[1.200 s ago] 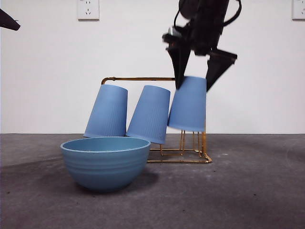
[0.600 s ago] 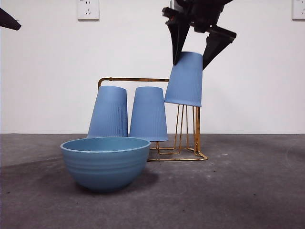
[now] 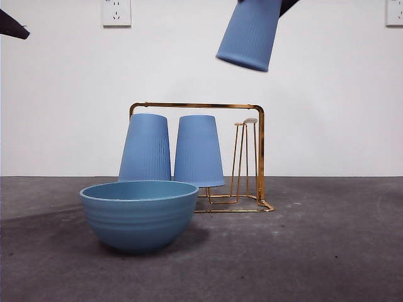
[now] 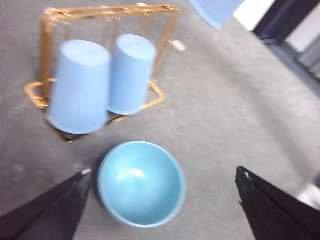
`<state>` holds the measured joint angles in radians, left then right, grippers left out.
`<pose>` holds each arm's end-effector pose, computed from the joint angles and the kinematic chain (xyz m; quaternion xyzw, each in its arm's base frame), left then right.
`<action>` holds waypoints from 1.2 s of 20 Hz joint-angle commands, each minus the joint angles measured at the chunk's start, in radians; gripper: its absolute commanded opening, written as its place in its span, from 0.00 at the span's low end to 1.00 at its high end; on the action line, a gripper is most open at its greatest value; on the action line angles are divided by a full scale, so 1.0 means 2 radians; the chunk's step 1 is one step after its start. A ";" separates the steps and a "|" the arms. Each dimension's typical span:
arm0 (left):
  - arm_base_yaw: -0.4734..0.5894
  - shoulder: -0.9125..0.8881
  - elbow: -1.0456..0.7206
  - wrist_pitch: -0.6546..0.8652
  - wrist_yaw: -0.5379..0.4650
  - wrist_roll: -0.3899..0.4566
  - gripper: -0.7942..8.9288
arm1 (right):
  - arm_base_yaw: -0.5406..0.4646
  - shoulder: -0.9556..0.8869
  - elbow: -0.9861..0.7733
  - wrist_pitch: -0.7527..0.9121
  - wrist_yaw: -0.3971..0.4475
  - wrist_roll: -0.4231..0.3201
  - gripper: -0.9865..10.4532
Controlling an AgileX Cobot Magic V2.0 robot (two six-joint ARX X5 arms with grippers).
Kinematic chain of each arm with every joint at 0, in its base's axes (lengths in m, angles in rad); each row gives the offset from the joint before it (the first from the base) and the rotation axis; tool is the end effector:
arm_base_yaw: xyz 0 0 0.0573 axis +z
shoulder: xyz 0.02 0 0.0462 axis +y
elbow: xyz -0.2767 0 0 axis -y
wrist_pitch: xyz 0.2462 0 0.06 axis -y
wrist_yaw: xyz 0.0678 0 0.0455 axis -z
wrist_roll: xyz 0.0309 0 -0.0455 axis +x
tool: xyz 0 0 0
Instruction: Right arm lift cup from the cupboard, then place it on the right of the bowl
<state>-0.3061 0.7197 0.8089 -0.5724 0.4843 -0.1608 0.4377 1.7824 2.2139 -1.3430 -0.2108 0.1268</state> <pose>0.1254 -0.0547 0.3234 -0.0932 0.2676 -0.3535 0.8915 0.3022 0.1486 0.4540 0.0042 0.4546 0.2578 0.8526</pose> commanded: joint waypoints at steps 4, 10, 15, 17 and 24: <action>-0.002 0.017 0.009 0.006 0.078 -0.040 0.56 | 0.002 -0.113 -0.169 -0.028 0.000 -0.019 0.36; -0.002 0.060 0.009 0.029 0.221 -0.101 0.56 | 0.002 -0.274 -0.393 0.153 -0.126 -0.024 0.36; -0.002 0.114 0.009 0.061 0.282 -0.179 0.56 | 0.002 -0.361 -0.537 0.259 -0.198 -0.028 0.36; -0.002 0.135 0.009 0.067 0.302 -0.195 0.56 | 0.002 -0.378 -0.576 0.295 -0.219 -0.026 0.36; -0.002 0.226 0.009 0.076 0.349 -0.215 0.56 | -0.005 -0.399 -0.712 0.451 -0.269 0.025 0.36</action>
<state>-0.3061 1.1446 0.8089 -0.4290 1.1664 -0.5770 0.4274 0.9771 0.8059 -0.4911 -0.7349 0.1341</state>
